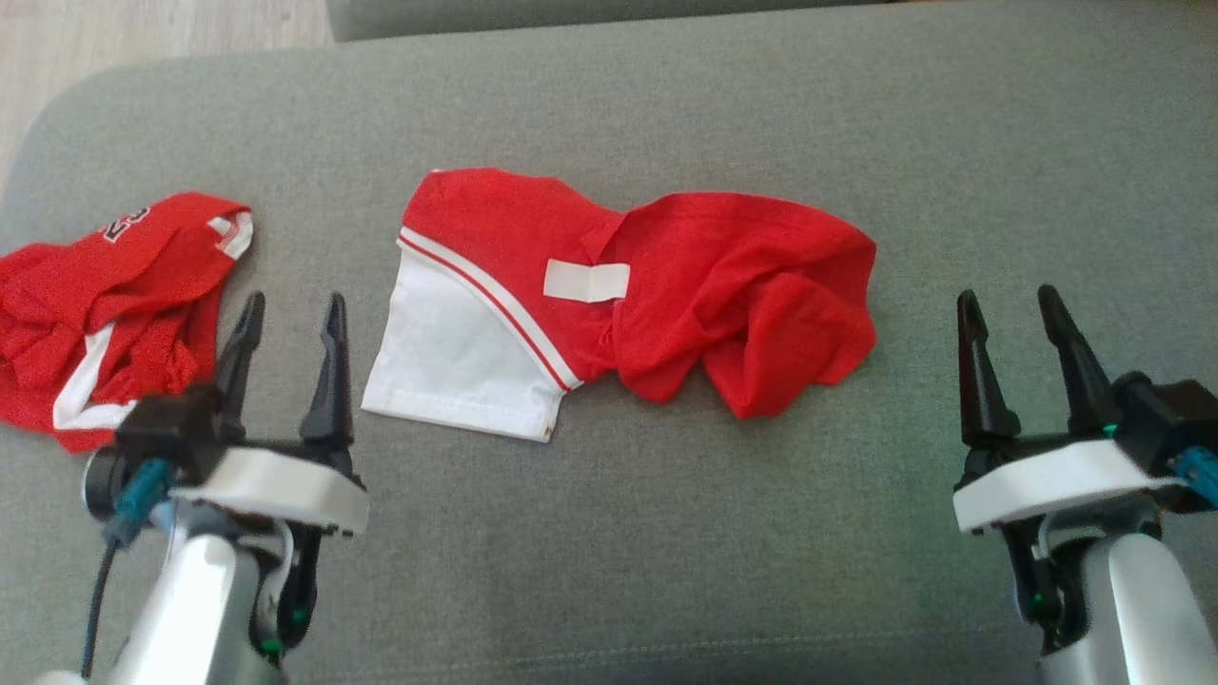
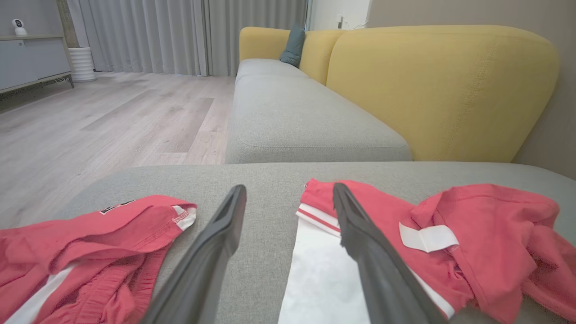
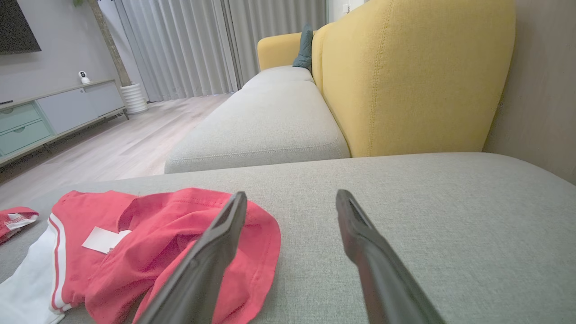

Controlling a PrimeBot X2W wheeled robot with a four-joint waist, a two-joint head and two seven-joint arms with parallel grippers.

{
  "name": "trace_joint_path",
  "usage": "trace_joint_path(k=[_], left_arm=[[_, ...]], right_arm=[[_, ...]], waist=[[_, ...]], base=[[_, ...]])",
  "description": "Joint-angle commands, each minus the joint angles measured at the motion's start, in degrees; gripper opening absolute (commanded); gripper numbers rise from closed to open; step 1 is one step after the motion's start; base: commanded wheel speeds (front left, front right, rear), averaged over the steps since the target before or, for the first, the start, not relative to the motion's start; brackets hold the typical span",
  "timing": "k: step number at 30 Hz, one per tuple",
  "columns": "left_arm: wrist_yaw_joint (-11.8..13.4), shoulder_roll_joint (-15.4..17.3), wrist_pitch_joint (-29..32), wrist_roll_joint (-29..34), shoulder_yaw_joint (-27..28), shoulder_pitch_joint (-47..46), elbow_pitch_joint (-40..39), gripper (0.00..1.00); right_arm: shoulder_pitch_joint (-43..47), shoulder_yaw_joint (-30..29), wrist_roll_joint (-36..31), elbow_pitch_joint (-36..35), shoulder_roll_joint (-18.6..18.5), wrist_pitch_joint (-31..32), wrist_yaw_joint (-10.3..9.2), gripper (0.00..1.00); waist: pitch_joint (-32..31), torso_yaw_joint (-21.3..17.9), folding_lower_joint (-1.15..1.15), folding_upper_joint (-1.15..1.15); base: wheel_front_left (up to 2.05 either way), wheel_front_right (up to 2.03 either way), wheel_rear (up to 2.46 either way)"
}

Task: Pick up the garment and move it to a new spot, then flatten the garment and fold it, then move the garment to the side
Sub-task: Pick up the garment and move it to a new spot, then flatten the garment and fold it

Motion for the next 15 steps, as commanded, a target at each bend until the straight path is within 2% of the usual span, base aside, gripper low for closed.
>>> trace_joint_path(k=[1,15], left_arm=[[-0.1,1.6,-0.7,0.6,2.7,-0.9,-2.3,1.00],[-0.4,1.0,-0.7,2.8,3.2,3.6,-3.4,1.00]], right_arm=[[-0.6,1.4,-0.5,-1.8,-0.3,0.1,-0.04,1.00],[2.8,1.6,-1.3,-3.0,-0.3,2.6,-0.04,1.00]], waist=[[-0.6,-0.1,0.00,0.00],[-3.6,0.1,0.00,0.00]], base=[[0.00,0.00,0.00],[0.00,0.00,0.00]])
